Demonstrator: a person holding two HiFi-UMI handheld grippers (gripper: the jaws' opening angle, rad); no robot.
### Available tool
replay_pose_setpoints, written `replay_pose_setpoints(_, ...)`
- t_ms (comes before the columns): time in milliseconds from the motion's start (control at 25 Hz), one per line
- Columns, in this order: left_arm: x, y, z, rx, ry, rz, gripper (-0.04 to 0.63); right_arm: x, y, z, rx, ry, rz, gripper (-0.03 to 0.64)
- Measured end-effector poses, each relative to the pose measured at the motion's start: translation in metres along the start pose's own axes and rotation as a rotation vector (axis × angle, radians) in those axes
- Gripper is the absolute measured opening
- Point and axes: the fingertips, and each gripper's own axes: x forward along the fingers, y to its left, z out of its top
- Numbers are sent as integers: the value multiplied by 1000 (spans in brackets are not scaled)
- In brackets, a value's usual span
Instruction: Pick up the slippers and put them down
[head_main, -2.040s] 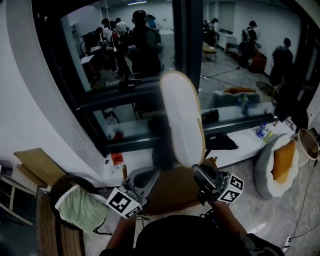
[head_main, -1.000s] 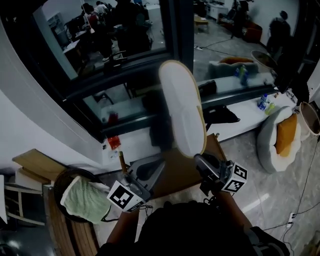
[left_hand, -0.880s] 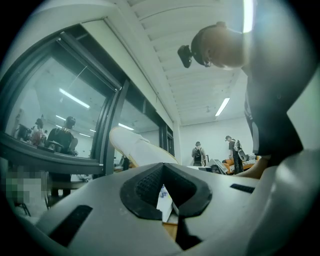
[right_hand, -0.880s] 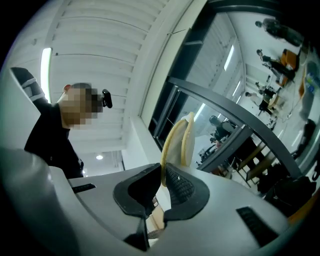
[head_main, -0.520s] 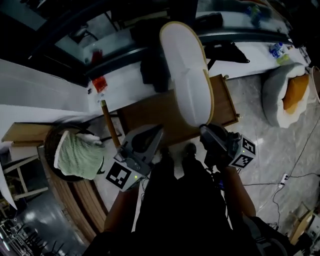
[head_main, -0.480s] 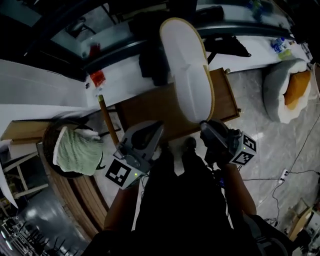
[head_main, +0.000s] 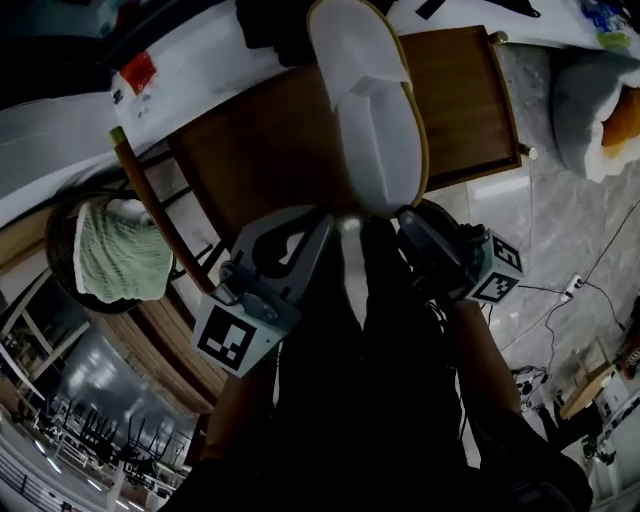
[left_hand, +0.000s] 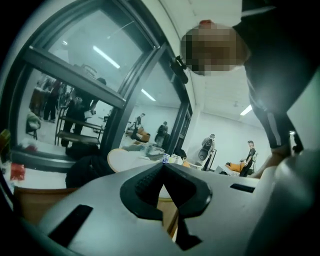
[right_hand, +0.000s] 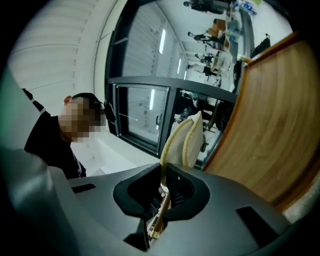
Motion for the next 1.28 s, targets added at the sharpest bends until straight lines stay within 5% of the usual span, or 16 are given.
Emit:
replay_pose_setpoints(600, 14, -28, -99, -69, 38, -57, 11, -60, -77, -72, 232, -6, -106, 43)
replay_pose_setpoints(1040, 25, -37, -131, -83, 80, -67, 11, -88, -125, -94, 294, 29, -244, 43)
replay_pose_setpoints(1280, 28, -34, -140, -80, 89, -82, 11, -89, -132, -97, 289, 18, -251, 46)
